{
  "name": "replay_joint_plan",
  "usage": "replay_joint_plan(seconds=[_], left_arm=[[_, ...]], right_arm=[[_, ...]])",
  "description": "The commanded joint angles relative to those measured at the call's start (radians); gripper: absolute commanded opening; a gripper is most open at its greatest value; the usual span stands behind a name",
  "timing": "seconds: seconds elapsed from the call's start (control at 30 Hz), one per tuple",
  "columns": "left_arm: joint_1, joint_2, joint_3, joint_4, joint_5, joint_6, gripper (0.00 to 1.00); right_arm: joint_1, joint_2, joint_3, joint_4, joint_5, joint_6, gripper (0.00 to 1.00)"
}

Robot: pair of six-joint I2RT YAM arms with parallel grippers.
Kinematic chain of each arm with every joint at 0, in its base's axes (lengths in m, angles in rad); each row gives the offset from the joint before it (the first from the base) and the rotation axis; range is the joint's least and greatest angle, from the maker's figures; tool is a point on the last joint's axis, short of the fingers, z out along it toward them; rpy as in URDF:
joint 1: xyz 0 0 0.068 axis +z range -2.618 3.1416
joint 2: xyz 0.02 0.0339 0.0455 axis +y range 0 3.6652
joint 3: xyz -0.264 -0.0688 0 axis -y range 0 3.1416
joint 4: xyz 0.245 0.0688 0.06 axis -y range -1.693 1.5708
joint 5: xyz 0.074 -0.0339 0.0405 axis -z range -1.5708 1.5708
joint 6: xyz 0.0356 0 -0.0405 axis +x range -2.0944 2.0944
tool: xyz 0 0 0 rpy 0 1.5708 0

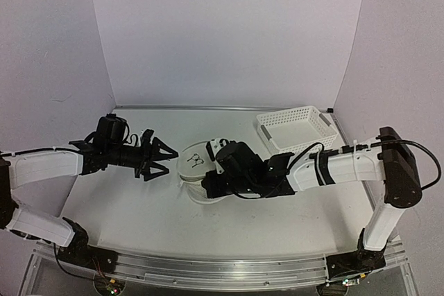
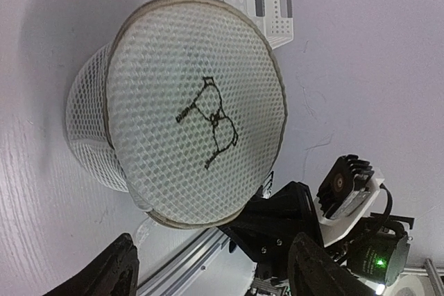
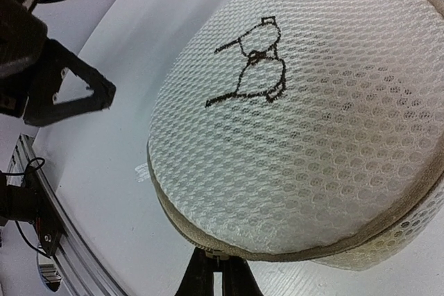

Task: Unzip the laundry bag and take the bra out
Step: Adjust the laundry bag at the center of the board.

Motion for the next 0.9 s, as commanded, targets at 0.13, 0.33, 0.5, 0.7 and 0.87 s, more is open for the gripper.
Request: replay_joint_plan(seconds=[0.13, 0.33, 0.5, 0.7, 0.87], left_arm=[[-0.080, -0.004, -0.010, 0.154, 0.014, -0.158, 0.75], [-0.097, 0.033, -0.010, 0.169, 0.020, -0.176, 0.75], [-0.111, 0.076, -0.031, 0.227, 0.026, -0.207, 0.75], [-0.122, 0.129, -0.046, 0.266, 0.027, -0.223, 0.75], [-0.126, 0.170, -0.067, 0.315, 0.028, -0.249, 0.74]], right_arm=[[0.007, 0.045, 0.094, 0.103, -0.034, 0.024, 0.00], [0.010, 0.056, 0.114, 0.107, -0.031, 0.014, 0.00], [0.012, 0.061, 0.123, 0.113, -0.035, 0.002, 0.00], [0.016, 0.052, 0.114, 0.127, -0.033, -0.001, 0.00], [0.018, 0.041, 0.102, 0.132, -0.028, -0.002, 0.00]])
